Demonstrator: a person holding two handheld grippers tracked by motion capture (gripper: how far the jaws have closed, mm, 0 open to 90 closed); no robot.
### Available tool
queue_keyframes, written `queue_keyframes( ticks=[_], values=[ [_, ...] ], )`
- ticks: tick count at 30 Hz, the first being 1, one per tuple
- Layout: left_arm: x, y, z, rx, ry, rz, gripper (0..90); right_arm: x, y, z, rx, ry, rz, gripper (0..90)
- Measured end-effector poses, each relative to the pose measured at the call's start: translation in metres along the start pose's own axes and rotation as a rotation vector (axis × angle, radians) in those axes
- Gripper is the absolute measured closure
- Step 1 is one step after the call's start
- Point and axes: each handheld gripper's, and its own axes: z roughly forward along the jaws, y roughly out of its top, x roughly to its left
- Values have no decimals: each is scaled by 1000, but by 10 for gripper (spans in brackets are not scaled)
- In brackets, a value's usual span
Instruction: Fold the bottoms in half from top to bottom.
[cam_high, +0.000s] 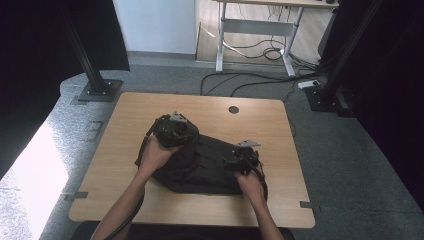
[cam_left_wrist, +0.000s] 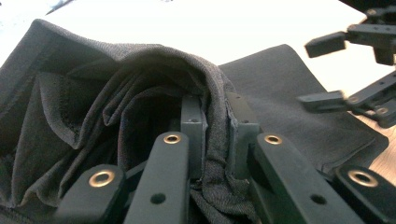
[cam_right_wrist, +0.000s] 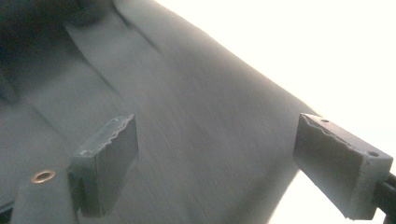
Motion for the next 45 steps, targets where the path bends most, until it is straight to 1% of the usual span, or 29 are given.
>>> queue_keyframes(
  ticks=[1, 3, 6, 7, 8, 9, 11, 13, 16, 21, 23, 27, 29, 31, 32, 34, 36, 39, 40, 42, 45],
  values=[
    [0, 0, 0, -1, -1, -1, 800, -3, -7, 0, 15, 4, 9, 138],
    [1, 0, 0, -1, -1, -3, 800, -6, -19, 3, 40, 9, 10, 137],
    [1, 0, -1, -1, 1, -6, 800, -6, -28, 10, 61, 22, 21, 151],
    [1, 0, -1, -1, 2, -7, 800, -4, -30, 13, 68, 23, 19, 182],
    [1, 0, -2, -1, 4, -8, 800, -2, -31, 17, 76, 9, 1, 170],
    [2, 0, -2, -2, 7, -8, 800, 0, -31, 19, 66, -3, -12, 178],
    [2, 1, -3, -4, 7, -7, 800, 3, -28, 21, 69, -7, -9, 205],
    [0, 3, -2, -7, 7, -4, 800, 5, -25, 24, 64, 10, -24, 243],
    [-6, 7, 1, -1, 8, 10, 800, 11, -19, 31, 59, 26, -38, 256],
    [-13, 13, 3, 5, 16, 32, 799, 32, -5, 47, 58, 56, -74, 263],
    [-15, 15, 4, 6, 16, 36, 799, 44, 3, 56, 56, 76, -95, 263],
    [-17, 16, 7, 8, 14, 33, 799, 65, 12, 67, 47, 109, -128, 260],
    [-18, 14, 10, 13, 13, 34, 798, 71, 14, 71, 42, 132, -138, 240],
    [-20, 12, 17, 19, 5, 26, 798, 73, 15, 73, 40, 151, -144, 224],
    [-21, 10, 21, 23, 0, 26, 798, 72, 15, 73, 37, 162, -151, 209],
    [-25, 7, 29, 34, -7, 29, 797, 68, 15, 72, 27, 191, -141, 198],
    [-30, 4, 39, 49, -13, 34, 796, 63, 15, 68, 14, 194, -125, 197],
    [-35, 1, 53, 66, -23, 33, 794, 50, 17, 54, -15, 176, -115, 205],
    [-37, 1, 57, 72, -25, 35, 792, 44, 17, 47, -21, 160, -124, 206],
    [-41, 1, 66, 87, -18, 36, 790, 34, 16, 35, -31, 112, -136, 205],
    [-48, -1, 81, 118, -1, 56, 787, 19, 11, 22, -28, 71, -127, 204]
  ],
)
